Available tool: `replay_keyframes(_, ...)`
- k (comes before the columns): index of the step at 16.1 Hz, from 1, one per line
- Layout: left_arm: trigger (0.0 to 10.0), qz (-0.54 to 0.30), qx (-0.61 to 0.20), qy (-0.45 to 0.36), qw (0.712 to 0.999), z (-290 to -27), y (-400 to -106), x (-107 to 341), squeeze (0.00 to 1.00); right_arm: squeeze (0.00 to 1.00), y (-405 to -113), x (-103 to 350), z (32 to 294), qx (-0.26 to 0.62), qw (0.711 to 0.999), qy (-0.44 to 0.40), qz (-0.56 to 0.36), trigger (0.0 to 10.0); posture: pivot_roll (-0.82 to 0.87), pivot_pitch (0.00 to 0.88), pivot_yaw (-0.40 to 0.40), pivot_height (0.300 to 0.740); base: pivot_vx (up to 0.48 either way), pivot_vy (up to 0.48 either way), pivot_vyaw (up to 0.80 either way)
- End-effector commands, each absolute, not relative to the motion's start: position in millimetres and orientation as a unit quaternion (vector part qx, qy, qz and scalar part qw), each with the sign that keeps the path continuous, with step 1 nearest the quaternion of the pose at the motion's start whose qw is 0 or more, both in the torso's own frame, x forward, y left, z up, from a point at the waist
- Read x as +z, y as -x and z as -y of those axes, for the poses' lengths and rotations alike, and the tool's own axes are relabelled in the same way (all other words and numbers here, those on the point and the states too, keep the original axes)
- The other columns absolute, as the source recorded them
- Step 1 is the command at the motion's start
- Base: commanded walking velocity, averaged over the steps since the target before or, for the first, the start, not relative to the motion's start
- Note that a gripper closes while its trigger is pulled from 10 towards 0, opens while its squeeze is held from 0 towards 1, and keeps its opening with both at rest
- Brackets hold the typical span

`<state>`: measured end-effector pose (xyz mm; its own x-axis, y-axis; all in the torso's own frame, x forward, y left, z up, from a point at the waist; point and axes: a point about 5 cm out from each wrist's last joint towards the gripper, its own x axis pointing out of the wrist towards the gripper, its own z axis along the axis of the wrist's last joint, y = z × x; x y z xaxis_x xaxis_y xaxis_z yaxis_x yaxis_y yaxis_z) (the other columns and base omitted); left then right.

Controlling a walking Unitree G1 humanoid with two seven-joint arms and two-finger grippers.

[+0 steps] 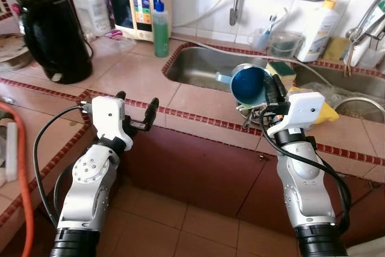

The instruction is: Kitchen organization

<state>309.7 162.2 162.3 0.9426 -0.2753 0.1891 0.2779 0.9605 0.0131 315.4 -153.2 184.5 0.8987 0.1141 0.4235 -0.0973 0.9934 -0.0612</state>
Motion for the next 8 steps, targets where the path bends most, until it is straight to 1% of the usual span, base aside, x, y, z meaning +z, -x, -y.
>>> replay_keyframes(1, 10.0, 0.111, -0.153, -0.009, 0.982, -159.1, -308.9, 170.5, 0.0, 0.0, -315.9, 192.5, 155.7, 0.051, 0.971, 0.021, 0.234, 10.0, -0.09, 0.0, -0.01, 0.74, 0.0, 0.0, 0.0)
replay_keyframes(5, 10.0, 0.113, -0.159, -0.009, 0.981, -160.2, -306.6, 170.7, 0.0, 0.0, -316.3, 192.1, 153.3, 0.054, 0.971, 0.021, 0.233, 10.0, -0.08, 0.004, -0.011, 0.74, 0.0, 0.0, 0.0)
replay_keyframes(8, 10.0, 0.115, -0.16, -0.009, 0.98, -160.0, -306.9, 171.9, 0.0, 0.0, -317.8, 192.2, 152.3, 0.055, 0.972, 0.021, 0.229, 10.0, -0.08, 0.015, -0.01, 0.74, 0.346, 0.0, 0.0)
